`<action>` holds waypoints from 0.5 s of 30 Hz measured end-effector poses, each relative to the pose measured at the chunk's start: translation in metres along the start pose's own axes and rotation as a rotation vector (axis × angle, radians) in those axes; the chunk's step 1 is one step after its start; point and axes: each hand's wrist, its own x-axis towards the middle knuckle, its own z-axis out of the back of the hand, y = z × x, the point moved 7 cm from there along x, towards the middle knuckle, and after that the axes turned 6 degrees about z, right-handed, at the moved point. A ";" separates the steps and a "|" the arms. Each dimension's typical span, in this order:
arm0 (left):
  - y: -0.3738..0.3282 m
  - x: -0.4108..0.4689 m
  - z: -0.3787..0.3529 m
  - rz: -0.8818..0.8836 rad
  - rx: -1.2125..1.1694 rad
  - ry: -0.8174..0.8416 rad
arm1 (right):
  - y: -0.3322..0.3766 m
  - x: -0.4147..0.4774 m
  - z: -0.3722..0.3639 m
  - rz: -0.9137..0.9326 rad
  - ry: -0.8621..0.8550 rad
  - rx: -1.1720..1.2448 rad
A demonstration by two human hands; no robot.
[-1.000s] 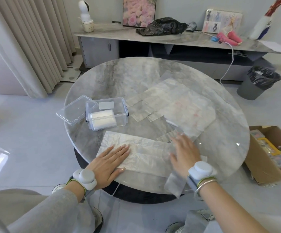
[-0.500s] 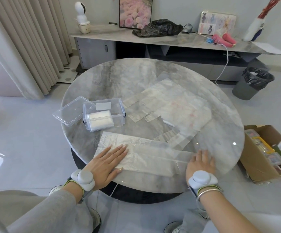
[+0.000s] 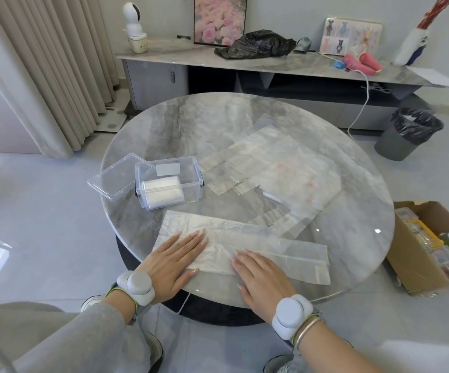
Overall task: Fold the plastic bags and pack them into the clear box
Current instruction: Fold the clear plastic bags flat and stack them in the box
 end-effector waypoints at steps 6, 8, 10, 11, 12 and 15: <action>-0.002 -0.001 0.002 -0.003 0.017 0.003 | -0.002 0.010 0.001 0.036 -0.212 -0.039; -0.005 -0.001 0.002 -0.008 0.029 0.009 | -0.001 0.010 0.000 0.044 -0.205 -0.098; -0.007 0.000 0.002 -0.006 0.036 0.015 | -0.002 0.009 0.000 0.046 -0.186 -0.143; -0.008 0.000 0.003 -0.003 0.036 0.012 | -0.002 0.009 0.000 0.046 -0.184 -0.155; -0.009 0.000 0.005 -0.003 0.035 0.004 | -0.003 0.009 0.001 0.044 -0.183 -0.160; -0.013 0.002 0.011 -0.012 0.019 -0.016 | -0.007 0.011 0.006 -0.017 -0.164 -0.145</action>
